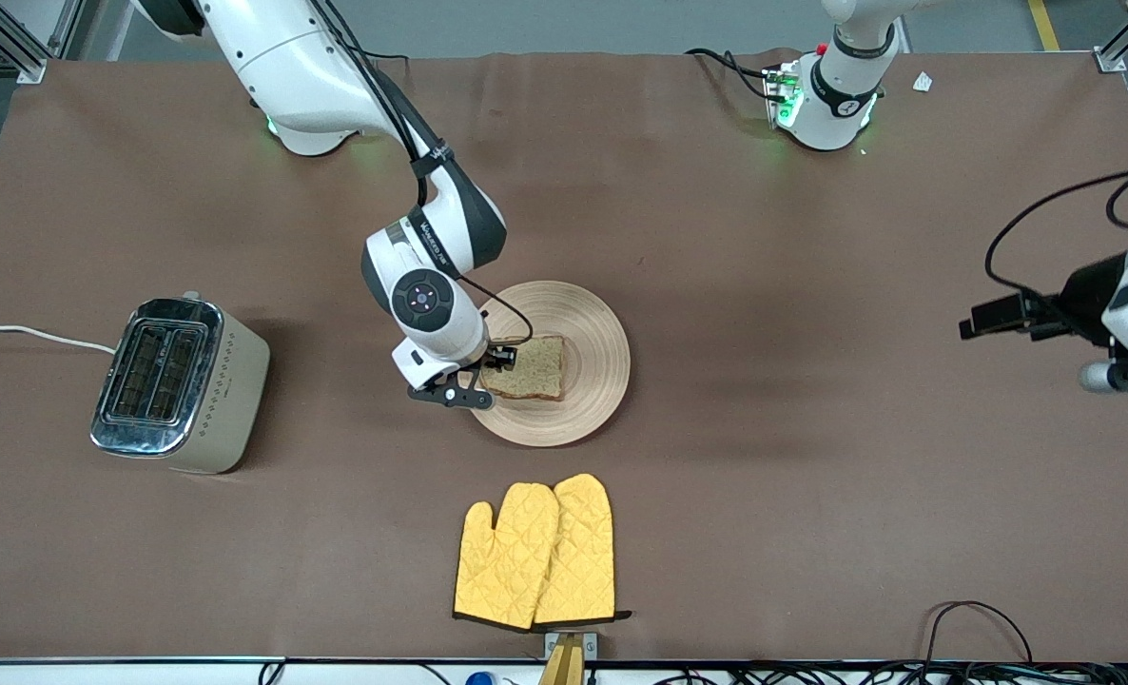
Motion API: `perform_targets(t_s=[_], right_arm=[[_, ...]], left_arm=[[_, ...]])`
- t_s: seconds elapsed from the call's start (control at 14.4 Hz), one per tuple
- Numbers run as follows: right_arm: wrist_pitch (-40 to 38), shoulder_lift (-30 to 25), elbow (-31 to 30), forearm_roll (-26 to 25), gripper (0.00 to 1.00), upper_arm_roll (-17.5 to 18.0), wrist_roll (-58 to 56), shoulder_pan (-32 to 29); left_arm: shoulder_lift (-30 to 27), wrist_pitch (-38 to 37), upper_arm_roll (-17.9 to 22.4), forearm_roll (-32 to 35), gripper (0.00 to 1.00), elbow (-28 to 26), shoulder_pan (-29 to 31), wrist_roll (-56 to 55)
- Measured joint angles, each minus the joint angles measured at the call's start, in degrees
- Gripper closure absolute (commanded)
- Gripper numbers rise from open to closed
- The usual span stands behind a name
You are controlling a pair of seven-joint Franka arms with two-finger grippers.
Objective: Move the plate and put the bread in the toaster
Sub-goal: 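Release the plate with the left gripper while the right gripper reaches the bread, then grasp the bread slice with the right gripper and lift it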
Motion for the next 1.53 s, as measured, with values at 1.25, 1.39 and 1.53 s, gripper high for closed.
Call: perform_targets(t_s=[1.25, 1.39, 1.53], right_arm=[[0.7, 2.2, 0.0, -0.7, 0.92, -0.3, 1.4, 1.8], [0.8, 2.2, 0.0, -0.7, 0.96, -0.4, 1.5, 1.8], [0.8, 2.3, 0.0, -0.7, 0.96, -0.4, 1.6, 1.8]], left_arm=[[-21.0, -4.4, 11.1, 4.7, 0.0, -13.2, -12.7, 0.5], [-20.9, -3.9, 11.1, 4.7, 0.0, -13.3, -12.7, 0.9], [-20.9, -3.1, 11.1, 4.7, 0.0, -13.3, -12.7, 1.3]])
